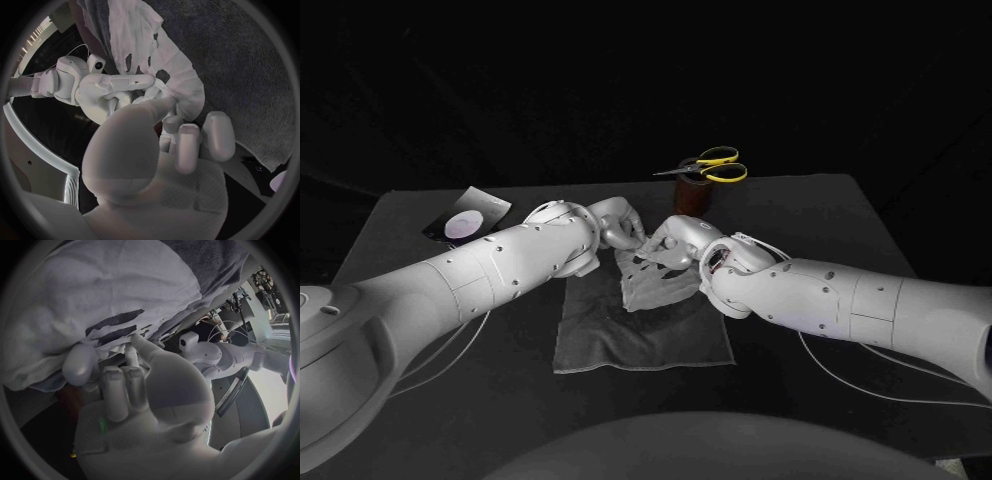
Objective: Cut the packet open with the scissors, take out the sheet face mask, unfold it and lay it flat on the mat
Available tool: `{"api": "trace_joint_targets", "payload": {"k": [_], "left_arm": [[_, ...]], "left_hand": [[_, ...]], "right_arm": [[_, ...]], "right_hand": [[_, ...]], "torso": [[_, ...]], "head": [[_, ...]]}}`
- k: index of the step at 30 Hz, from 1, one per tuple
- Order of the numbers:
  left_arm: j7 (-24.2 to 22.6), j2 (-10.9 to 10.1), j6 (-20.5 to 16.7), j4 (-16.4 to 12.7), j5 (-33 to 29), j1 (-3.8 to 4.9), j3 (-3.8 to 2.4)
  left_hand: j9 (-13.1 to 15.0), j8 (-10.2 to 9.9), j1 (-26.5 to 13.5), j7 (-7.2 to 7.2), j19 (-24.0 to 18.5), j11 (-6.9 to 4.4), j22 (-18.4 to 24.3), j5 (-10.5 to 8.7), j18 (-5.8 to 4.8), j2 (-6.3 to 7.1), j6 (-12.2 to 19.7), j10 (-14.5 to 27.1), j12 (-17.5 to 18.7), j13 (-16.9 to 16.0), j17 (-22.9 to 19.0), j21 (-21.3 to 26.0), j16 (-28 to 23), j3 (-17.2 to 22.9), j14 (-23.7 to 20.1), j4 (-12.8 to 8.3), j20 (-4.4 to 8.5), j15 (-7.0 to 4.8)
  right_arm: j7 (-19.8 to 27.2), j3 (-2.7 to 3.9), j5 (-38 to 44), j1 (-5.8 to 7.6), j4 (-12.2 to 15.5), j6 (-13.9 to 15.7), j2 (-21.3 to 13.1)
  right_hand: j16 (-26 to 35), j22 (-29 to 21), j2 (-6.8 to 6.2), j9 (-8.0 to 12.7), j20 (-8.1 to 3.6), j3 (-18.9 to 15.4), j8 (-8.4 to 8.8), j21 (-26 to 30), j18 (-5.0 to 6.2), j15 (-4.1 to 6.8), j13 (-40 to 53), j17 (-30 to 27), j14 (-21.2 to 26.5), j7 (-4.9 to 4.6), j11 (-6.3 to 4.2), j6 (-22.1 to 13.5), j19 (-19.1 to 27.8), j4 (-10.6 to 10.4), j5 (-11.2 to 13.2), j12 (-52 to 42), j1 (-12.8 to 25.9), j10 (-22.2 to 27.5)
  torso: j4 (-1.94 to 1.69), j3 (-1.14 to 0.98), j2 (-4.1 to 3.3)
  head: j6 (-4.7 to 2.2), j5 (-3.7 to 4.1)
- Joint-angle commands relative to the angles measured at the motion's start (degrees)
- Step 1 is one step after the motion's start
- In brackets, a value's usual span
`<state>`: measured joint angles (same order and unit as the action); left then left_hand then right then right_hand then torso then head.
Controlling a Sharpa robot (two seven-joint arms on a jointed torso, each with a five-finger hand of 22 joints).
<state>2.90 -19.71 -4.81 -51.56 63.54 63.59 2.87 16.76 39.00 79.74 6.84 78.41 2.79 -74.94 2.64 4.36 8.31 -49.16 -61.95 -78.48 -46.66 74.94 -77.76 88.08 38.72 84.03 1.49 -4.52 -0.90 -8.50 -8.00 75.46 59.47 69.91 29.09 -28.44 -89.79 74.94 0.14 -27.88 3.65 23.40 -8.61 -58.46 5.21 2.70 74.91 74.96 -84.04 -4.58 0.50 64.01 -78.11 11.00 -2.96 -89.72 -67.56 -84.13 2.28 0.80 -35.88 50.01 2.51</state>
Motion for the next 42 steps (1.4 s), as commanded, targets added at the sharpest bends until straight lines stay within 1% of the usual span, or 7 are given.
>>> {"api": "trace_joint_targets", "payload": {"k": [1, 5, 14, 20, 23, 35, 42], "left_arm": [[0.13, 0.27, 1.36, -0.06, -0.23, -0.07, 0.04], [0.14, 0.29, 1.38, 0.01, -0.24, -0.06, 0.04], [0.21, 0.29, 1.42, 0.26, -0.24, -0.06, 0.04], [0.26, 0.31, 1.45, 0.46, -0.24, -0.06, 0.04], [0.29, 0.31, 1.49, 0.52, -0.24, -0.06, 0.04], [0.4, 0.32, 1.6, 0.68, -0.23, -0.06, 0.04], [0.47, 0.17, 1.6, 0.7, -0.22, -0.06, 0.04]], "left_hand": [[0.08, 0.07, -0.4, 0.29, 0.06, -0.02, -0.08, 0.14, 0.06, 0.06, 0.09, 0.25, -0.24, -0.07, 6.81, -0.21, 0.21, 0.02, 2.41, -0.26, -0.18, 0.12], [0.08, 0.07, -0.4, 0.29, 0.06, -0.02, -0.08, 0.14, 0.06, 0.06, 0.09, 0.25, -0.24, -0.07, 6.81, -0.21, 0.21, 0.02, 2.41, -0.26, -0.18, 0.12], [0.08, 0.07, -0.4, 0.29, 0.06, -0.02, -0.08, 0.14, 0.06, 0.06, 0.09, 0.25, -0.24, -0.07, 6.81, -0.21, 0.21, 0.02, 2.41, -0.26, -0.18, 0.12], [0.08, 0.07, -0.4, 0.29, 0.06, -0.02, -0.08, 0.14, 0.06, 0.06, 0.09, 0.25, -0.24, -0.07, 6.81, -0.21, 0.21, 0.02, 2.41, -0.26, -0.18, 0.12], [0.08, 0.07, -0.4, 0.29, 0.06, -0.02, -0.08, 0.14, 0.06, 0.06, 0.09, 0.25, -0.24, -0.07, 6.81, -0.21, 0.21, 0.02, 2.41, -0.26, -0.18, 0.12], [0.08, 0.07, -0.4, 0.29, 0.06, -0.02, -0.08, 0.14, 0.06, 0.06, 0.09, 0.25, -0.24, -0.07, 6.81, -0.21, 0.21, 0.02, 2.41, -0.26, -0.18, 0.12], [0.08, 0.07, -0.4, 0.29, 0.06, -0.02, -0.08, 0.14, 0.06, 0.06, 0.09, 0.25, -0.24, -0.07, 6.81, -0.21, 0.21, 0.02, 2.41, -0.26, -0.18, 0.12]], "right_arm": [[-0.01, -0.11, 1.24, -0.22, 0.04, -1.17, 0.05], [0.1, -0.11, 1.39, -0.24, 0.04, -0.54, -0.01], [1.12, -0.11, 1.2, -0.27, 0.32, 1.71, -0.19], [2.14, -0.11, 1.05, -0.33, 0.96, 2.93, -0.49], [2.39, -0.11, 1.03, -0.38, 1.52, 3.25, -0.82], [1.95, -0.11, 1.05, -0.73, 5.92, 2.48, -3.94], [1.55, -0.12, 1.06, -1.11, 9.98, 0.99, -7.16]], "right_hand": [[-0.21, 6.94, 0.14, -0.44, -0.46, 0.08, -0.61, -0.34, 0.83, 0.6, 15.09, 15.04, -5.96, 0.41, -0.62, 0.84, -0.08, 0.55, 0.2, -0.28, -0.69, -5.87], [-0.21, 6.97, 0.24, -0.8, -0.78, 0.13, -1.18, -0.45, 0.8, 0.97, 15.09, 15.04, -5.96, 0.91, -1.06, 1.42, -0.13, 0.96, 0.2, -0.28, -1.04, -5.87], [-0.21, 7.07, 0.45, -1.2, -1.07, 0.3, -1.73, -0.81, 0.73, 1.3, 15.09, 15.04, -5.96, 1.25, -1.4, 1.74, -0.31, 1.35, 0.19, -0.28, -1.37, -5.87], [-0.21, 7.22, 1.64, -1.96, -1.37, 1.46, -2.66, -1.3, 0.6, 1.43, 15.09, 15.04, -5.96, 1.17, -1.42, 1.91, -0.55, 1.55, 0.18, -0.28, -1.46, -5.87], [-0.21, 7.25, 1.89, -2.18, -1.4, 1.79, -2.95, -1.4, 0.57, 1.42, 15.09, 15.04, -5.96, 1.17, -1.4, 2.0, -0.6, 1.55, 0.18, -0.28, -1.33, -5.87], [-0.21, 7.27, 2.02, -3.14, -1.51, 2.79, -4.11, -1.42, 0.56, 1.54, 15.09, 15.04, -5.96, 1.41, -1.59, 2.43, -0.64, 1.85, 0.19, -0.28, -0.8, -5.87], [-0.21, 7.3, 2.0, -3.33, -1.53, 2.97, -4.32, -1.52, 0.54, 1.57, 15.09, 15.04, -5.96, 1.45, -1.63, 2.44, -0.69, 1.9, 0.19, -0.28, -0.65, -5.87]], "torso": [[0.05, -0.02, 0.01], [0.03, -0.03, -0.01], [0.02, -0.04, 0.0], [0.03, -0.02, 0.0], [0.01, -0.02, -0.01], [0.05, -0.03, 0.01], [0.07, -0.06, 0.02]], "head": [[-0.01, 0.0], [-0.01, -0.01], [-0.01, 0.03], [-0.01, -0.02], [-0.01, -0.03], [-0.01, -0.19], [-0.01, -0.3]]}}
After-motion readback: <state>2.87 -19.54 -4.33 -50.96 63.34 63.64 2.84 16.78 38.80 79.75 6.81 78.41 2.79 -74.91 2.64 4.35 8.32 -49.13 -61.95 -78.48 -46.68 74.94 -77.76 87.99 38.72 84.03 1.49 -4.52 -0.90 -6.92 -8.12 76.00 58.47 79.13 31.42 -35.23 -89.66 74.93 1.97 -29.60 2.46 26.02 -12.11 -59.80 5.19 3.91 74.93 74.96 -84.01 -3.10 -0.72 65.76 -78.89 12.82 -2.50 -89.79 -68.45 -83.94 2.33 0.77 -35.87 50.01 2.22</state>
